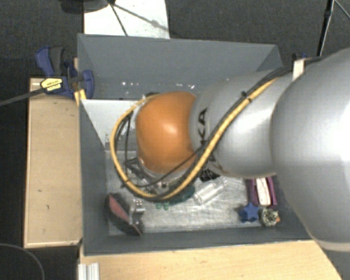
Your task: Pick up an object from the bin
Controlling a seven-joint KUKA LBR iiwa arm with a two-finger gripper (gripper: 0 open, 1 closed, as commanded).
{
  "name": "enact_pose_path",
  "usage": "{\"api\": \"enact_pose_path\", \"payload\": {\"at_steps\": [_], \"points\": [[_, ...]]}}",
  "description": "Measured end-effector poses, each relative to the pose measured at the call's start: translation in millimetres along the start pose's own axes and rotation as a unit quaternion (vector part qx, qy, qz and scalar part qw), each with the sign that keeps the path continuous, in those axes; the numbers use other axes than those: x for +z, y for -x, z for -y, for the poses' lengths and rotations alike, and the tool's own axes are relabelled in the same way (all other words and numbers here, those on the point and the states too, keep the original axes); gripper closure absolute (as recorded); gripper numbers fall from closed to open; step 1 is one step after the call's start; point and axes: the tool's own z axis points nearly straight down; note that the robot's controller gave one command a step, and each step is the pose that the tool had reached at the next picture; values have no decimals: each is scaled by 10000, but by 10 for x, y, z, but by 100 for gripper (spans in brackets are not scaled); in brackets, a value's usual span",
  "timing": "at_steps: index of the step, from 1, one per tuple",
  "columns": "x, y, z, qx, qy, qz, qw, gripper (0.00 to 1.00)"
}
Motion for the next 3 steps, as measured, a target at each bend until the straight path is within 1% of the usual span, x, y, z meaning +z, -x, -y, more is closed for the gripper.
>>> {"api": "enact_pose_path", "payload": {"at_steps": [1, 2, 3], "points": [[518, 16, -101, 883, -2, 10, 9961, 0], [502, 31, -87, 919, -3, 28, 9958, 100], [-724, 44, -173, 909, 32, 70, 9958, 100]]}}
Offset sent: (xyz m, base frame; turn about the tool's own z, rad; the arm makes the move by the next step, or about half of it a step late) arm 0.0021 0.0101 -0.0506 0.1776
